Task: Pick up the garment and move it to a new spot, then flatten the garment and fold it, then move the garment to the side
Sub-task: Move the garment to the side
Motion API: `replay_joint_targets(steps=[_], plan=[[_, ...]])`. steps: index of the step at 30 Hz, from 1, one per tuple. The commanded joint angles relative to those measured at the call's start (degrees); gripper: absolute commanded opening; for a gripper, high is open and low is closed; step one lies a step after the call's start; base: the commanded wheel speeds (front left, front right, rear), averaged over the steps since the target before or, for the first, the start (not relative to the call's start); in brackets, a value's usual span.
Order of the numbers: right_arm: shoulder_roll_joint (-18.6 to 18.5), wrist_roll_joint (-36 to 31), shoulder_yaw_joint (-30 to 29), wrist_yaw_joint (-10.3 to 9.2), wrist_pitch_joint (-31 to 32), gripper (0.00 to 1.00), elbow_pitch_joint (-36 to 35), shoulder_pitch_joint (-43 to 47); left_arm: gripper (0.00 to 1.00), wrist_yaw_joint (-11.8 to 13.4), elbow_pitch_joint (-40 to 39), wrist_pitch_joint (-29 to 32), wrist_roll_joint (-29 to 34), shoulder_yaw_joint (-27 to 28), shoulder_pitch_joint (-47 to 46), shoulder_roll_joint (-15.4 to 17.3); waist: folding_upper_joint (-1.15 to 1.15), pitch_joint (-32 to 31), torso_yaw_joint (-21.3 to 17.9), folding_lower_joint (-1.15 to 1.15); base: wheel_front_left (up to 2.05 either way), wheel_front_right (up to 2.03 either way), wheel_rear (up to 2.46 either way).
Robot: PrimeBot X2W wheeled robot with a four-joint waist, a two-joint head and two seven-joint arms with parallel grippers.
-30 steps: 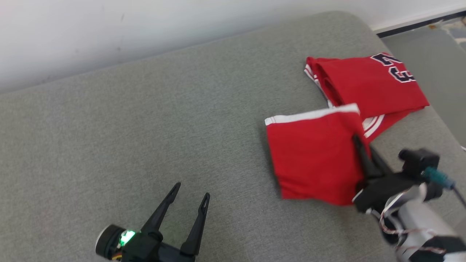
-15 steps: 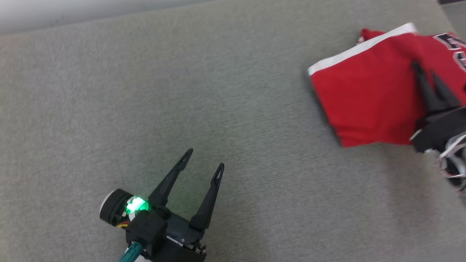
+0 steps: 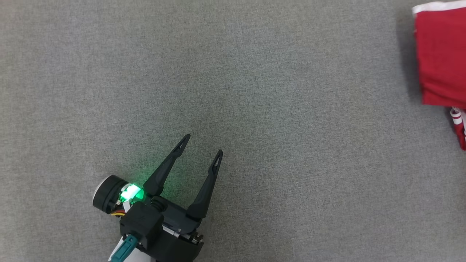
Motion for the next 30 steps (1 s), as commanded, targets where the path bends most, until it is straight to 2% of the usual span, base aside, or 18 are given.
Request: replay_joint_targets(steps=[1,15,24,30], plan=[[-0.9,0.4,-0.8,-0.05,0.0,0.0,0.2,0.8,1.0,0.3,-0.3,-0.3,0.5,0.0,-0.7,0.4,-0.01,0.3,0.0,-0.01,0.0,0.0,0.0],[0.9,-4.4,-2.1,-0.05,0.0,0.0,7.0,-2.3,1.0,-0.1,0.1,-0.3,0.5,-1.6,-2.3,1.0,-0.01,1.3,0.9,-0.01,0.0,0.0,0.0],[-2.1,-6.4,-4.2,-0.05,0.0,0.0,8.4,-1.9,1.0,0.4,-0.3,-0.3,0.1,-1.9,-2.0,1.4,-0.01,1.2,2.3,-0.01,0.0,0.0,0.0],[-2.4,-5.9,-5.0,-0.05,0.0,0.0,10.0,-1.7,1.0,0.6,-0.3,-0.3,0.0,-2.4,-2.1,1.6,-0.01,1.4,2.3,-0.01,0.0,0.0,0.0]])
